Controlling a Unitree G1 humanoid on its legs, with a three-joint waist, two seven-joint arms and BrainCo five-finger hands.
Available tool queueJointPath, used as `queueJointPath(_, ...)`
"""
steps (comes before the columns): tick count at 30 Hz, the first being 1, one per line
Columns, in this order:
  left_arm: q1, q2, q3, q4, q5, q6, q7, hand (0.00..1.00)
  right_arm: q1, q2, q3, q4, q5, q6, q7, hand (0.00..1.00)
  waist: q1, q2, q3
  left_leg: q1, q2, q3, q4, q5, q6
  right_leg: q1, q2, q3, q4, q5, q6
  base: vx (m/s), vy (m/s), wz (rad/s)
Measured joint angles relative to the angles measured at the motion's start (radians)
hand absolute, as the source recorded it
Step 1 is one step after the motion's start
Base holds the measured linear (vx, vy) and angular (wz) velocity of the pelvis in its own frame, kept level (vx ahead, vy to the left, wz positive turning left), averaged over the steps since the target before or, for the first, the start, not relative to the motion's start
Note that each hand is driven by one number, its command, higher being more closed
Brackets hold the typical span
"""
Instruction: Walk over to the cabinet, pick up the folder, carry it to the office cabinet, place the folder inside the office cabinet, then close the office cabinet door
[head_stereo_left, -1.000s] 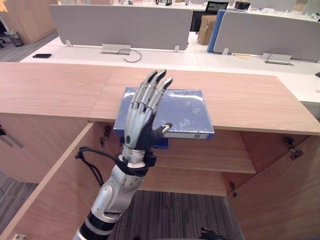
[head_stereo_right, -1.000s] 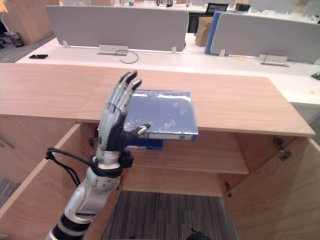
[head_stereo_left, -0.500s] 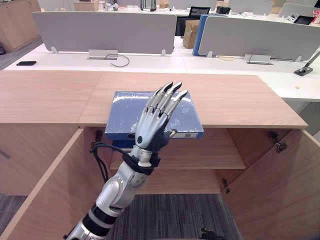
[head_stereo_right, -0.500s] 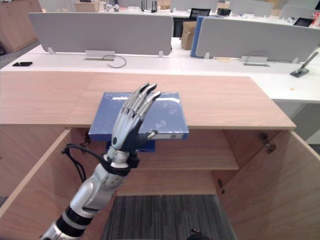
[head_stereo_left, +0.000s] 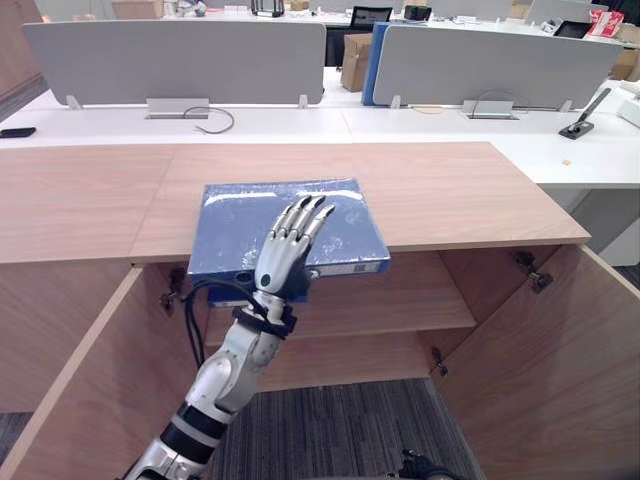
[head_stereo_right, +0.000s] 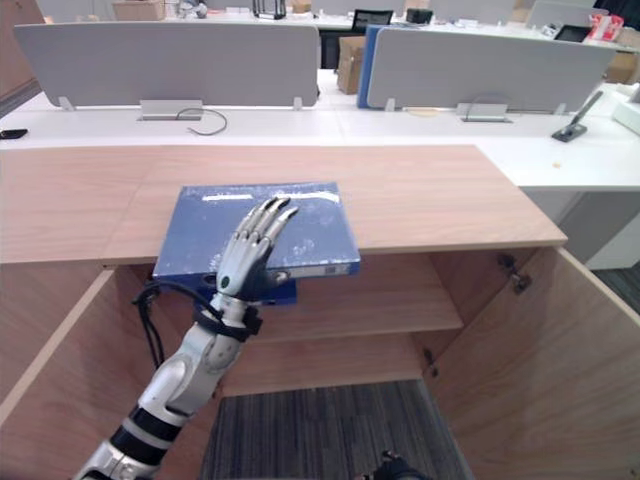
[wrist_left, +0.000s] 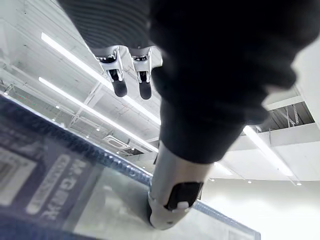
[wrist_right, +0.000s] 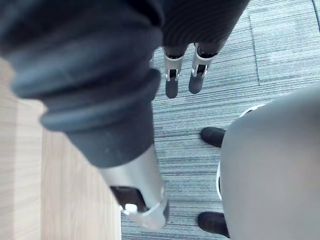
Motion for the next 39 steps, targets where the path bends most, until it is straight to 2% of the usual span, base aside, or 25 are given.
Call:
queueJointPath(10, 0.031, -0.001, 0.047, 0.027, -0.003, 0.020, -0.005, 0.00, 0.000, 0.001, -0.006, -0.001, 0.000, 0.000, 0.003, 0.00, -0.016, 0.004, 0.013, 0.026, -0.001, 0.014, -0.020, 0.002, 0.002, 0.011, -0.001, 0.006, -0.001, 0.000, 0.000, 0.00, 0.006, -0.03)
queueJointPath(22, 0.061, 0.000, 0.072, 0.027, -0.025, 0.020, -0.017, 0.00, 0.000, 0.002, -0.006, -0.018, -0.001, 0.000, 0.010, 0.00, -0.029, 0.010, 0.025, 0.031, 0.001, 0.022, -0.020, 0.002, 0.002, 0.013, 0.000, 0.011, -0.001, 0.000, 0.001, 0.00, 0.001, 0.00)
queueJointPath(36, 0.076, 0.000, 0.114, 0.065, 0.008, 0.020, -0.033, 0.00, 0.000, 0.002, -0.007, -0.022, -0.002, 0.000, 0.017, 0.00, -0.032, 0.016, 0.028, 0.040, 0.002, 0.042, -0.020, 0.002, 0.002, 0.013, 0.001, 0.031, -0.002, 0.006, 0.007, -0.01, 0.005, -0.03)
queueJointPath(37, 0.076, 0.000, 0.116, 0.073, 0.014, 0.021, -0.033, 1.00, 0.000, 0.002, -0.007, -0.022, -0.003, 0.000, 0.017, 0.00, -0.032, 0.016, 0.028, 0.041, 0.001, 0.042, -0.020, 0.002, 0.002, 0.013, 0.001, 0.032, -0.002, 0.006, 0.007, 0.00, 0.000, 0.00)
queueJointPath(39, 0.076, 0.000, 0.122, 0.084, 0.022, 0.023, -0.033, 1.00, 0.000, 0.002, -0.008, -0.022, -0.003, 0.000, 0.017, 0.00, -0.032, 0.017, 0.028, 0.043, 0.001, 0.043, -0.020, 0.002, 0.002, 0.015, 0.001, 0.033, -0.001, 0.006, 0.007, 0.00, 0.000, 0.00)
